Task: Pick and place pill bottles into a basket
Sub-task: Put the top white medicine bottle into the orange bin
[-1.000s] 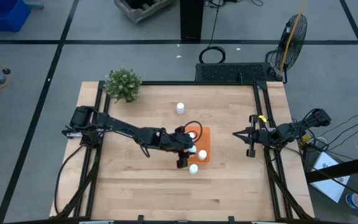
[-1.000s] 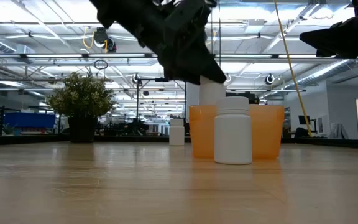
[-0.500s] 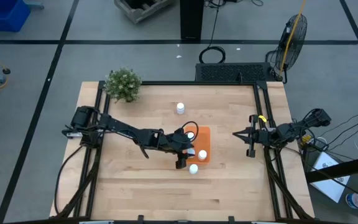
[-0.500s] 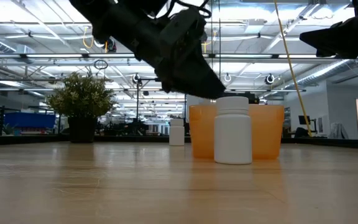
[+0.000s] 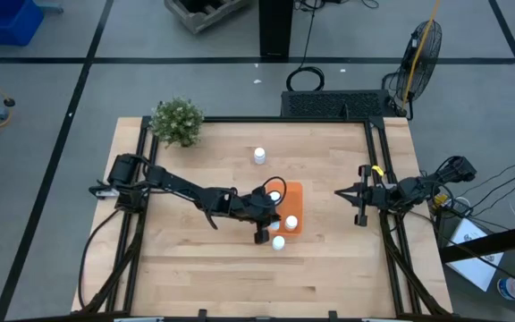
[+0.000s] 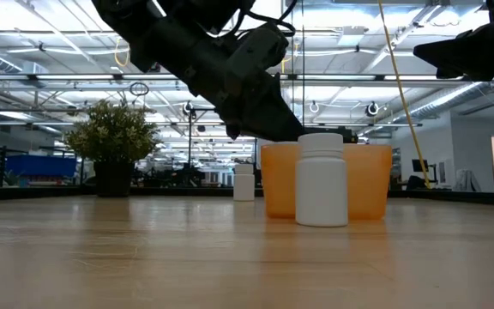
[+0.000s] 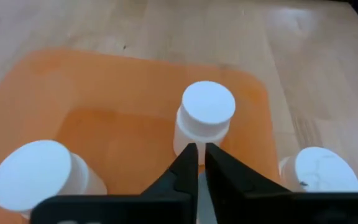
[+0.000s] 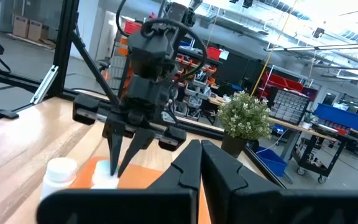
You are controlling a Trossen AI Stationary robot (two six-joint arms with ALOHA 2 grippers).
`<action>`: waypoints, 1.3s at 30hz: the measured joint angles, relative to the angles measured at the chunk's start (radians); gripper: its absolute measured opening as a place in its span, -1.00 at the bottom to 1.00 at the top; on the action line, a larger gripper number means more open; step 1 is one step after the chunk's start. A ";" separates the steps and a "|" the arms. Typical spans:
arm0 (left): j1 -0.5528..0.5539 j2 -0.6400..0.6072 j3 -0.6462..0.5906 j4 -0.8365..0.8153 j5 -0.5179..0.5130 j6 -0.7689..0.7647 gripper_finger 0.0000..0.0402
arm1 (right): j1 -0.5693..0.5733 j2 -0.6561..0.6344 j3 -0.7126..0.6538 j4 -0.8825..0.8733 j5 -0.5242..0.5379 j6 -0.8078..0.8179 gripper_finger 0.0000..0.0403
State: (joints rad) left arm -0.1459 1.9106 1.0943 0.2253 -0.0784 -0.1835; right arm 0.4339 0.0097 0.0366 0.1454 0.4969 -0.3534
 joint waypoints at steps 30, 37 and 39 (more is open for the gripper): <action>-0.352 -0.006 0.000 -0.147 -0.194 0.004 0.33 | 0.000 0.000 0.000 0.001 0.000 0.000 -0.98; -0.458 0.006 -0.036 -0.144 -0.334 -0.038 0.38 | 0.000 0.000 0.000 0.001 0.000 0.000 -0.98; -0.477 0.006 -0.071 -0.174 -0.420 -0.077 0.35 | 0.000 0.000 0.000 0.001 0.000 0.000 -0.98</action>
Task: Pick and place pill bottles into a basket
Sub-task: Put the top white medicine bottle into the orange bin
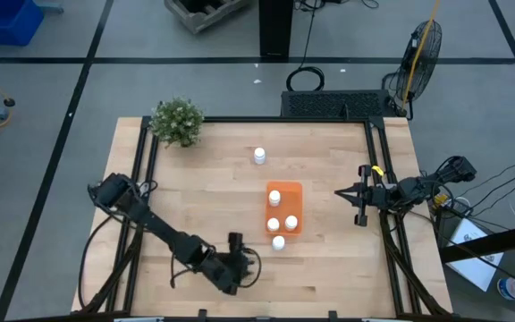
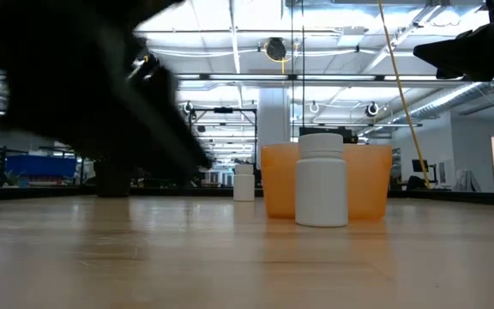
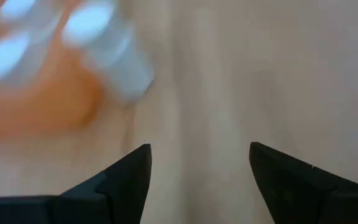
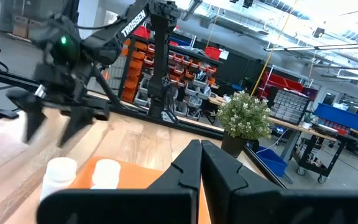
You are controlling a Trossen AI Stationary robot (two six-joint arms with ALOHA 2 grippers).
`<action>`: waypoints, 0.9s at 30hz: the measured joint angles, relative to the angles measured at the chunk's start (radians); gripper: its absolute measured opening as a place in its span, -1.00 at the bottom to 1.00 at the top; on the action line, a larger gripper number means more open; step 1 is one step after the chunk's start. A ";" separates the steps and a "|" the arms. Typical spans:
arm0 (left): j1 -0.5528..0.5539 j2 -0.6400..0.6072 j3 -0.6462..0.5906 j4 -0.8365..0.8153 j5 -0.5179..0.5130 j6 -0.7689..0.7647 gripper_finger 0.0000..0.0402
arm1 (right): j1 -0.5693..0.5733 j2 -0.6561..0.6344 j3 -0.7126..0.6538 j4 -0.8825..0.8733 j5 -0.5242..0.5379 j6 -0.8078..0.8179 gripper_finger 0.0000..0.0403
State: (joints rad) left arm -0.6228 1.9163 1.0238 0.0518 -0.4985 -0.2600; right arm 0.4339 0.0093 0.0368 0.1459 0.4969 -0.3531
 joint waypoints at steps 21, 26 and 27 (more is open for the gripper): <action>0.247 -0.393 -0.502 0.357 -0.014 0.103 0.11 | 0.000 0.000 0.000 0.000 0.000 0.000 -0.98; 0.466 -0.574 -0.638 0.590 0.195 0.182 0.11 | 0.000 0.000 0.000 0.000 0.000 0.000 -0.98; 0.516 -0.594 -0.651 0.622 0.242 0.181 0.11 | 0.000 0.000 0.000 0.000 0.000 0.000 -0.98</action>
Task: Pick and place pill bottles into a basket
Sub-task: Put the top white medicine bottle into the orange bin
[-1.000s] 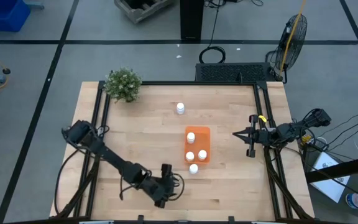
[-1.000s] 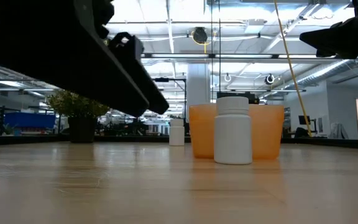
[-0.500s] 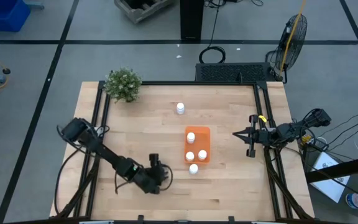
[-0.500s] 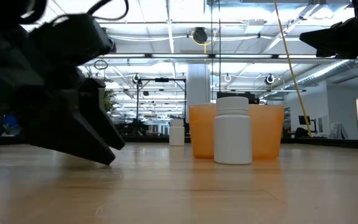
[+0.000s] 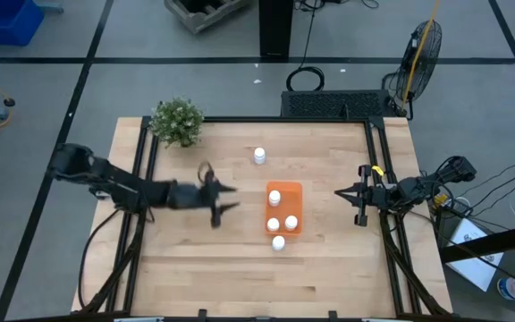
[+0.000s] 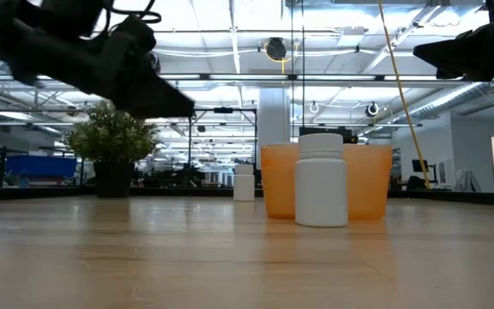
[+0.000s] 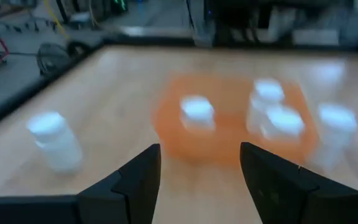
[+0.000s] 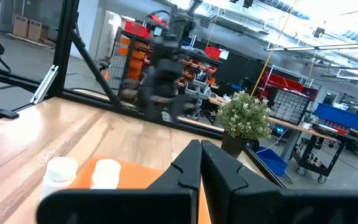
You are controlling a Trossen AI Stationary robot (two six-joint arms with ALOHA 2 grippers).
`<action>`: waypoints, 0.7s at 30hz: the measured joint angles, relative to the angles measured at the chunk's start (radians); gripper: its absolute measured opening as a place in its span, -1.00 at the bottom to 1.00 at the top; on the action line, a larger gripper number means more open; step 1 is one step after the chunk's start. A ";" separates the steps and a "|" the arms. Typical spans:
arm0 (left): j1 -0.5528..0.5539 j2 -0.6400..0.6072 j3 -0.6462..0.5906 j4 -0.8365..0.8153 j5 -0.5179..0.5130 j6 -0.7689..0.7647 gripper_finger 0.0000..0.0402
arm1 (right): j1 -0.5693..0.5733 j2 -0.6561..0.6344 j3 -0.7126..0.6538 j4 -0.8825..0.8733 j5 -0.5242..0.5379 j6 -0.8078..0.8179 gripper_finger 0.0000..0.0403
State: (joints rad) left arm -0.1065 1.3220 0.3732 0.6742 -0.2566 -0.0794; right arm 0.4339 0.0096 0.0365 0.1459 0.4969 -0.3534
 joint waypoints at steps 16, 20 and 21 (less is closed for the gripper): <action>0.443 0.107 0.092 0.038 0.292 0.019 0.11 | 0.000 0.000 0.000 0.000 0.000 0.000 -0.98; 0.480 0.216 0.167 0.037 0.372 0.015 0.11 | 0.000 0.000 0.000 0.000 0.000 0.000 -0.98; 0.484 0.246 0.186 0.036 0.369 0.015 0.11 | 0.000 0.000 0.000 0.000 0.000 0.000 -0.98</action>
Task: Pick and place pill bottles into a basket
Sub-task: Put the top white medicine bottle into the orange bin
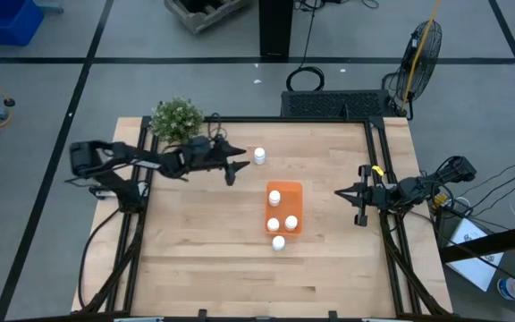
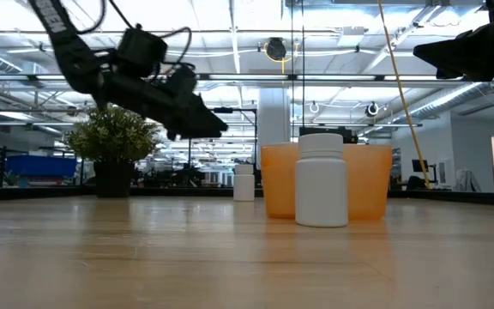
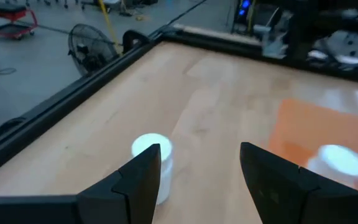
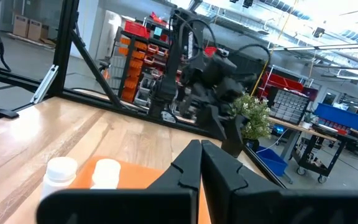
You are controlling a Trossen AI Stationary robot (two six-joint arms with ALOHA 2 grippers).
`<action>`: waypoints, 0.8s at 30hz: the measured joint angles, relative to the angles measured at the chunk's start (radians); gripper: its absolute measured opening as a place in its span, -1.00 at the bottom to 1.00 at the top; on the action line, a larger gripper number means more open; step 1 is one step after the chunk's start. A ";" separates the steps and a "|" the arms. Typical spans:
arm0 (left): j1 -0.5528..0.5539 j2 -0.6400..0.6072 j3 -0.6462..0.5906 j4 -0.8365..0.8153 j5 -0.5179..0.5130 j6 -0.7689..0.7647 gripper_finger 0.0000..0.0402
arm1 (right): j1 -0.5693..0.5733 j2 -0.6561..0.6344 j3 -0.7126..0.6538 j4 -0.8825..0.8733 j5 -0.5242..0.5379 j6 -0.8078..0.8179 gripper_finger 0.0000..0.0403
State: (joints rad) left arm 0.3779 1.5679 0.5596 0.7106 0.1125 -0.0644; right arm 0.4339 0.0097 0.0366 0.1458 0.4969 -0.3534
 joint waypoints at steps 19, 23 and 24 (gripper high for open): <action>0.059 0.184 0.153 -0.008 0.071 0.020 0.11 | 0.000 0.000 0.000 0.000 0.000 0.000 -0.98; 0.065 0.202 0.151 -0.016 0.071 0.031 0.11 | 0.000 0.000 0.000 0.000 0.000 0.000 -0.98; 0.068 0.202 0.151 -0.016 0.071 0.033 0.11 | 0.000 0.000 0.000 0.000 0.000 0.000 -0.98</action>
State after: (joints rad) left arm 0.4455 1.7694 0.7105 0.6946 0.1833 -0.0317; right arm 0.4339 0.0097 0.0364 0.1459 0.4969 -0.3531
